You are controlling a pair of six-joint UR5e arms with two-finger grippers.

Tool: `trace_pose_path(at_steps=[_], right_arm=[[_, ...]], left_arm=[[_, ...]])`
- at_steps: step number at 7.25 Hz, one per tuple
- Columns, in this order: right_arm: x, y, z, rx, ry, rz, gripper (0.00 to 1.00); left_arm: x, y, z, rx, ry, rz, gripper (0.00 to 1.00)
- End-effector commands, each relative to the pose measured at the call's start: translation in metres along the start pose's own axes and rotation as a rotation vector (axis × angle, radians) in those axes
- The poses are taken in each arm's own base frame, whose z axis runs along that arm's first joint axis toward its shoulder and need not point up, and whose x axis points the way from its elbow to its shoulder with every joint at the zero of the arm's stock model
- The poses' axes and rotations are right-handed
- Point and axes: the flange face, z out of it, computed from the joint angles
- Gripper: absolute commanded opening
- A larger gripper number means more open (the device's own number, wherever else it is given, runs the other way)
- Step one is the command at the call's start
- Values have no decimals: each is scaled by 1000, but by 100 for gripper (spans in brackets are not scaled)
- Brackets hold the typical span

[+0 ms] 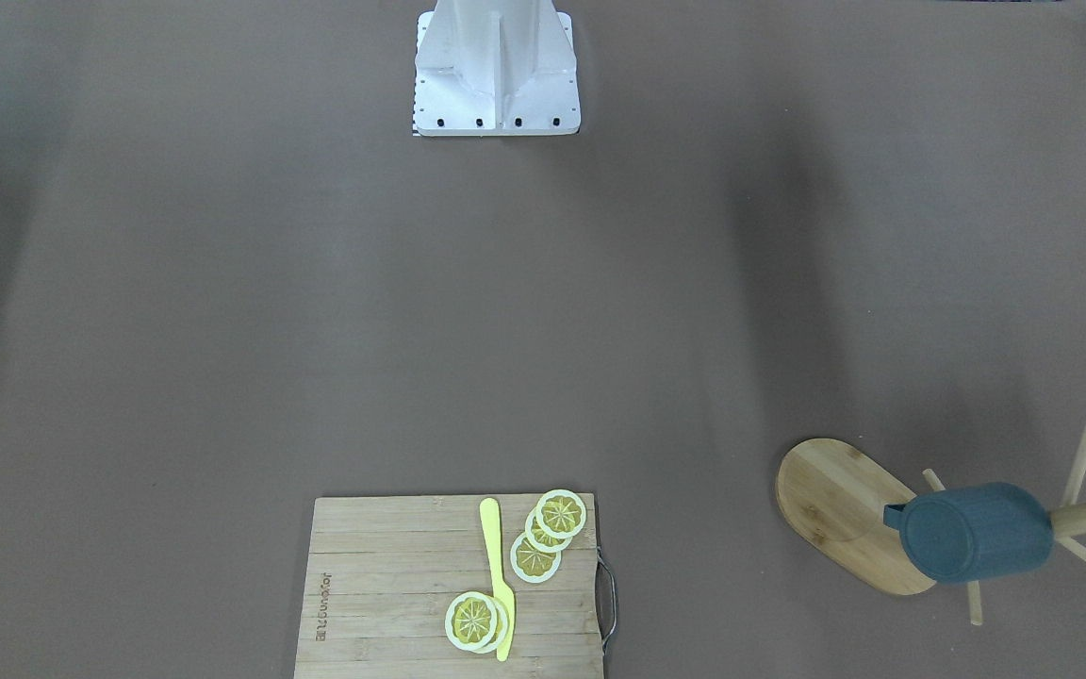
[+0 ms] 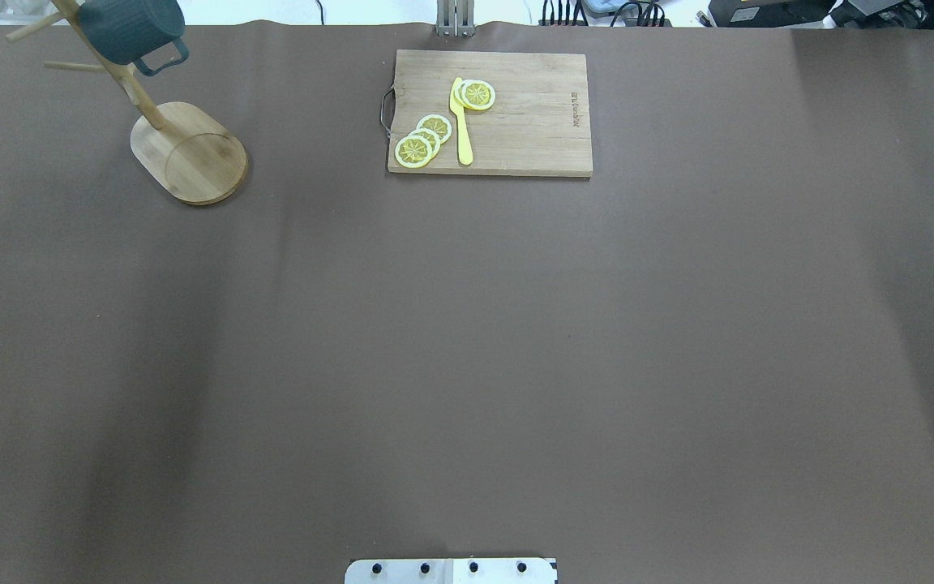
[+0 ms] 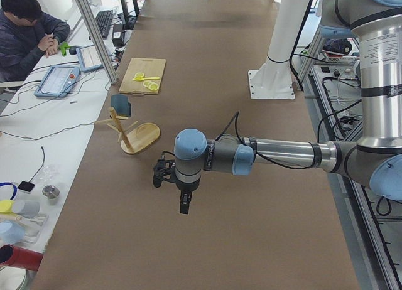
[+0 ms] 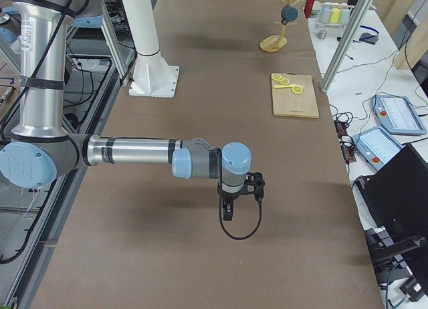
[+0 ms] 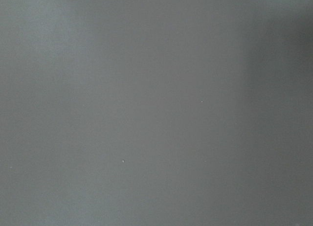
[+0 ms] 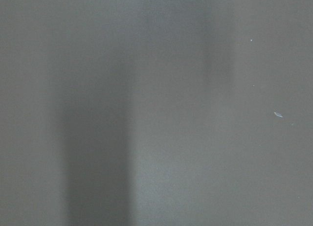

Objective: Hang cup on storage rack

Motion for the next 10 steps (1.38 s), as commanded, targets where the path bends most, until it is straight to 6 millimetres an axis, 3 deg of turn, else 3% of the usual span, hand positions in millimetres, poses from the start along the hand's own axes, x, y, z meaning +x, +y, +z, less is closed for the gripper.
trace_pose_path(at_steps=[1,10], right_arm=[[-1,0,0,0,-11,0,100],[-2,3,2,-3,-25,0,100]], left_arm=[[0,0,0,-1,0,-1,99],[0,1,1,-2,3,-2,99]])
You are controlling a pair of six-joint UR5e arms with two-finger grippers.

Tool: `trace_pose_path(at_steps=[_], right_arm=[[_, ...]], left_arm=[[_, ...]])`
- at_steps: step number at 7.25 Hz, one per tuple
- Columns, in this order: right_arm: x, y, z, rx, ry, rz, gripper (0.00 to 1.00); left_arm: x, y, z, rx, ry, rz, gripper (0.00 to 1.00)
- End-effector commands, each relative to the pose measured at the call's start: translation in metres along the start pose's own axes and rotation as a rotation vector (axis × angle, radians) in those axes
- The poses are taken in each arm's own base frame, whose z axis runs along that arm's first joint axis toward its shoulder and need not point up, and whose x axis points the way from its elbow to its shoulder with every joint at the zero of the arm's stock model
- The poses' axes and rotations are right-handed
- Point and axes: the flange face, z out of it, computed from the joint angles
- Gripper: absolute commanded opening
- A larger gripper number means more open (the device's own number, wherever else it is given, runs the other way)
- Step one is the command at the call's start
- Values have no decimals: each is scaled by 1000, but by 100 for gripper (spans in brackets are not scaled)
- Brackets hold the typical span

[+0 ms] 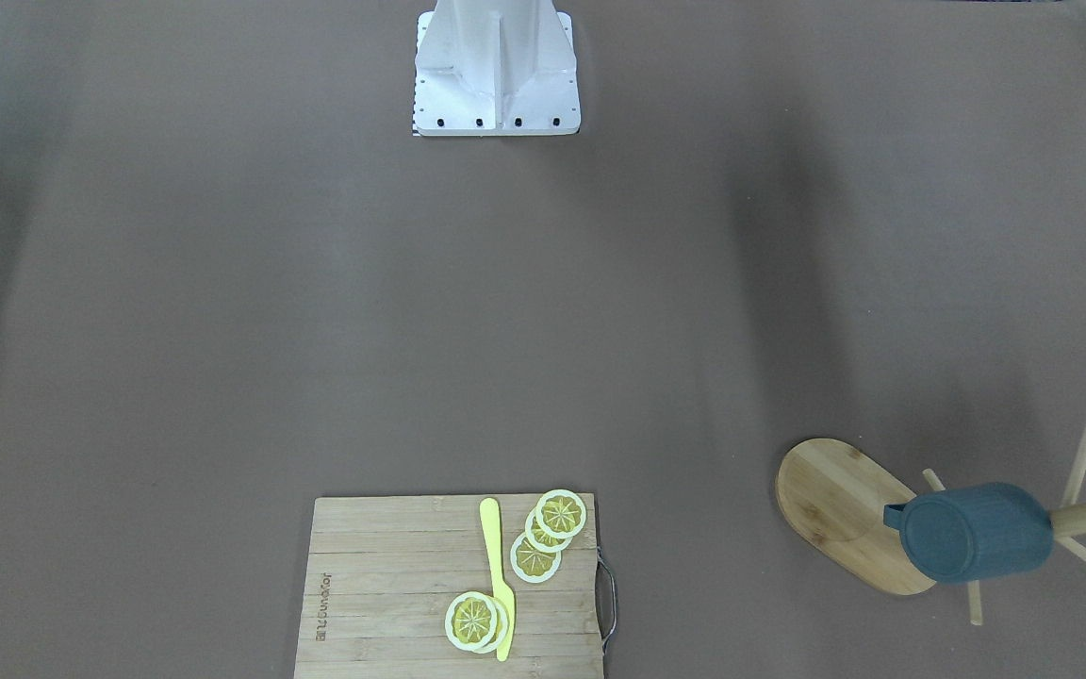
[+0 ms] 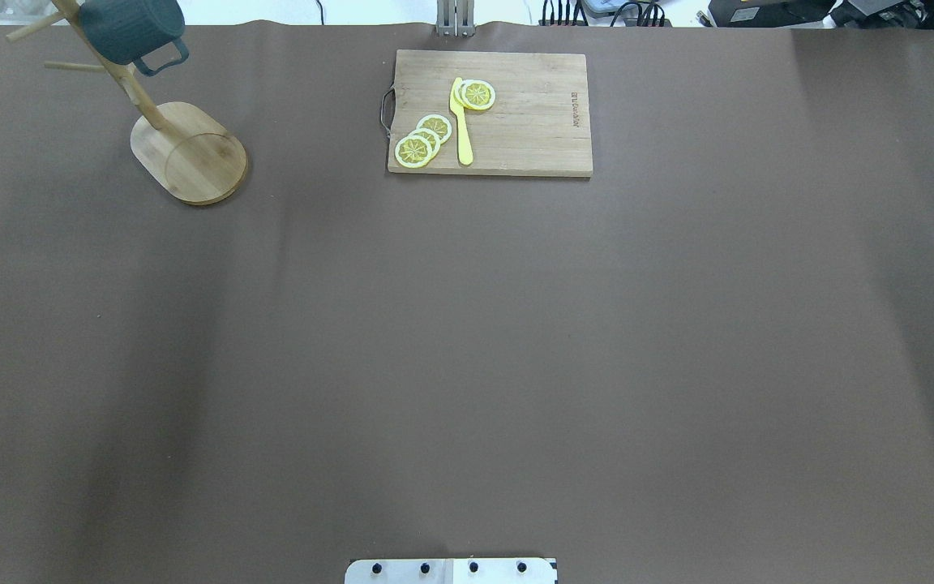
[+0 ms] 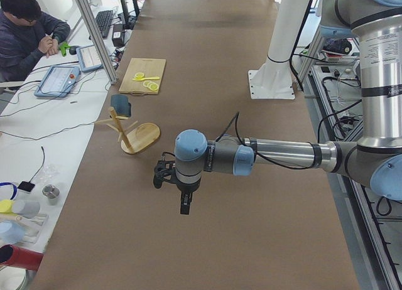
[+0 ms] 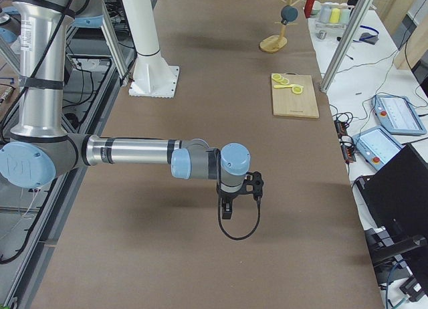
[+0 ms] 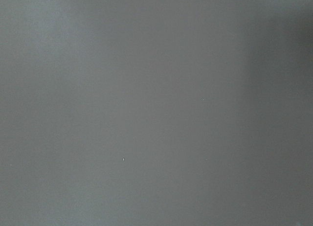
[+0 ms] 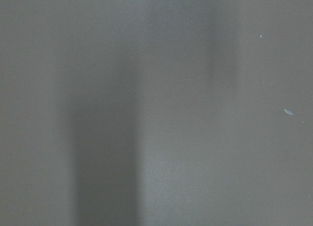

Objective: Hang cup on storage rack

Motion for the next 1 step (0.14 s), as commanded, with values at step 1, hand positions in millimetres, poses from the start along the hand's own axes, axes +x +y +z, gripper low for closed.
trace_pose_path(at_steps=[1], right_arm=[[0,0,0,0,0,0,100]], left_arm=[[0,1,0,0,4,0,99]])
